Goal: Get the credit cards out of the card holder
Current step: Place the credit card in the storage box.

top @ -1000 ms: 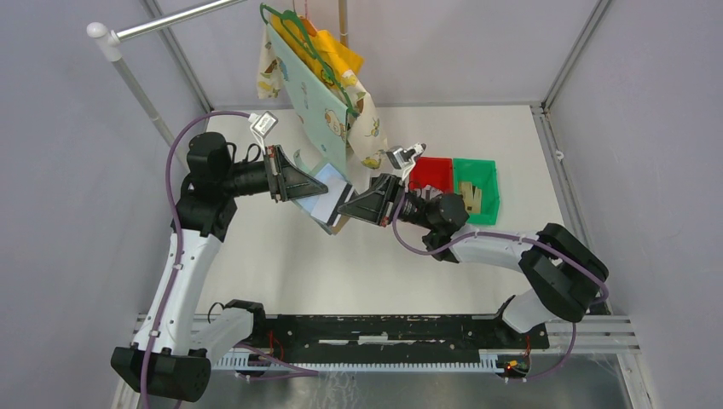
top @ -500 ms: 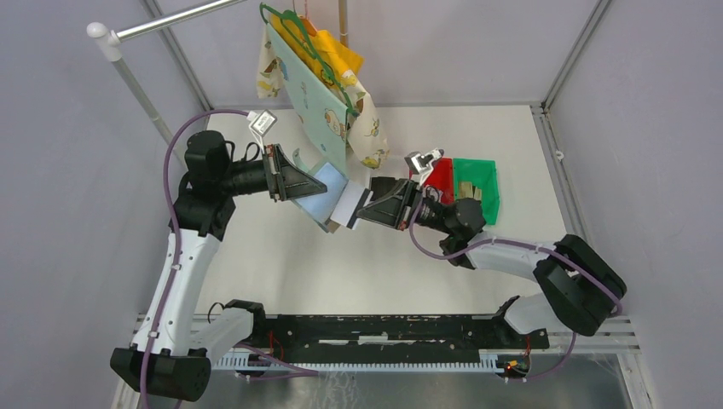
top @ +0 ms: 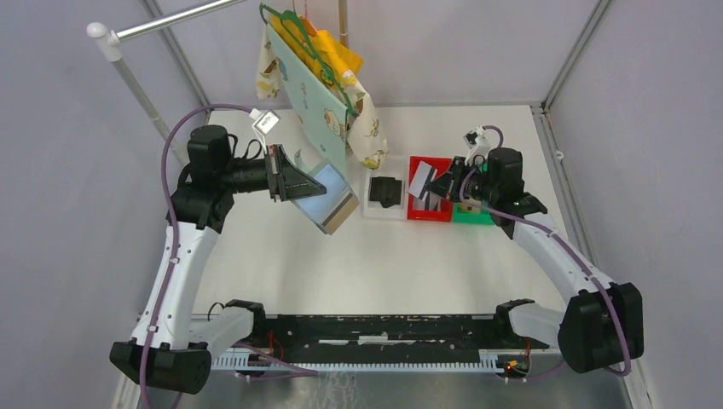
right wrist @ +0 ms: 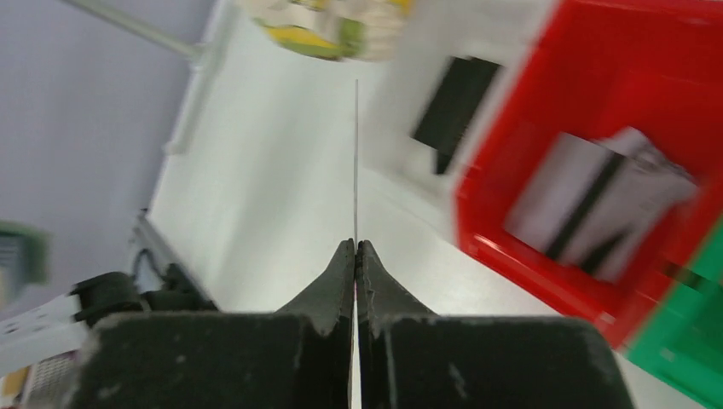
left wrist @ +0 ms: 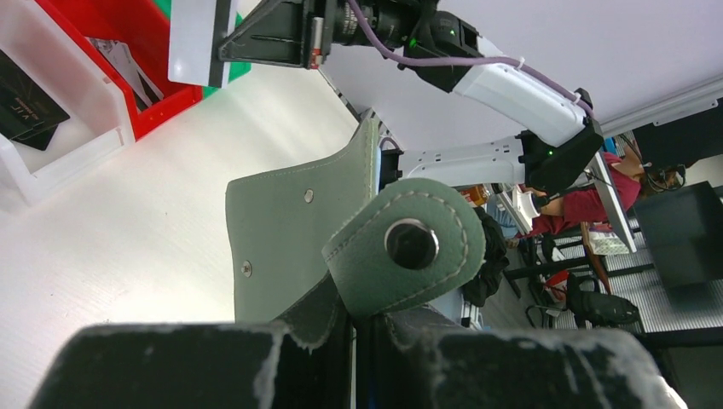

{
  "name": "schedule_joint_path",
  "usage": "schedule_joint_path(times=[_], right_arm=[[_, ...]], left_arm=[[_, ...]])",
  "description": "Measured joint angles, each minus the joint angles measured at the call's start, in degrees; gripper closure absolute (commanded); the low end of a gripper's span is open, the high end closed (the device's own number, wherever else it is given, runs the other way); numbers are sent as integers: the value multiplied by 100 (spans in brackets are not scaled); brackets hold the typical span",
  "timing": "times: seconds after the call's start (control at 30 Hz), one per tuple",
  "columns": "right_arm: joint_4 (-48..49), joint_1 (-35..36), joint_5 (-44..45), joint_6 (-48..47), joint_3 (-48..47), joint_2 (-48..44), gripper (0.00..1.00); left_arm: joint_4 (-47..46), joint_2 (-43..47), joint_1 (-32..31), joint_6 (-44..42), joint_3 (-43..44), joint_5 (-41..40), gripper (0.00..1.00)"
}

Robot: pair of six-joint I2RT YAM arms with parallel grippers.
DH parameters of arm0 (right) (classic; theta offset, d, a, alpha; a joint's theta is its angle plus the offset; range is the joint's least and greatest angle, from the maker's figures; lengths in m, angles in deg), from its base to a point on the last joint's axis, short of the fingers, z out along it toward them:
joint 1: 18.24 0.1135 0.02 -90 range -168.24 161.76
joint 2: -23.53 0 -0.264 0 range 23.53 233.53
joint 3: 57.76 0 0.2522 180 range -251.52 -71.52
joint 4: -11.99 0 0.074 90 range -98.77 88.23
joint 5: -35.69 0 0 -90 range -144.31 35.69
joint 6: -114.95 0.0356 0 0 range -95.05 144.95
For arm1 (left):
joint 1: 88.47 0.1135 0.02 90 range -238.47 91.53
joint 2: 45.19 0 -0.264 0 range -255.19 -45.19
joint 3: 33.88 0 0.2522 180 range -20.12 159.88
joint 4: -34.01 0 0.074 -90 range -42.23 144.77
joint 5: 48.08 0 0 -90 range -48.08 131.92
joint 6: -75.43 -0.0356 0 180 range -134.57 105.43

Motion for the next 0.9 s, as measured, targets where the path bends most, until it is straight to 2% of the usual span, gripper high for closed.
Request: schedule_joint_path(times=[0.17,0.3,0.63,0.9], right_arm=[[-1392,-245,866,-949,-238,487,100],[-1858,-245,1294,-1266,-391,1054,100],[-1849,-238,1456,-1327,-807,1851,100],[-1838,-238,1285,-1327,-1567,2208,100]], left_arm=[[59,0,0,-57,0,2,98],[61,0,0,-131,0,13,98],[61,81,0,-166,0,50,98],[61,173,0,-179,0,76,98]])
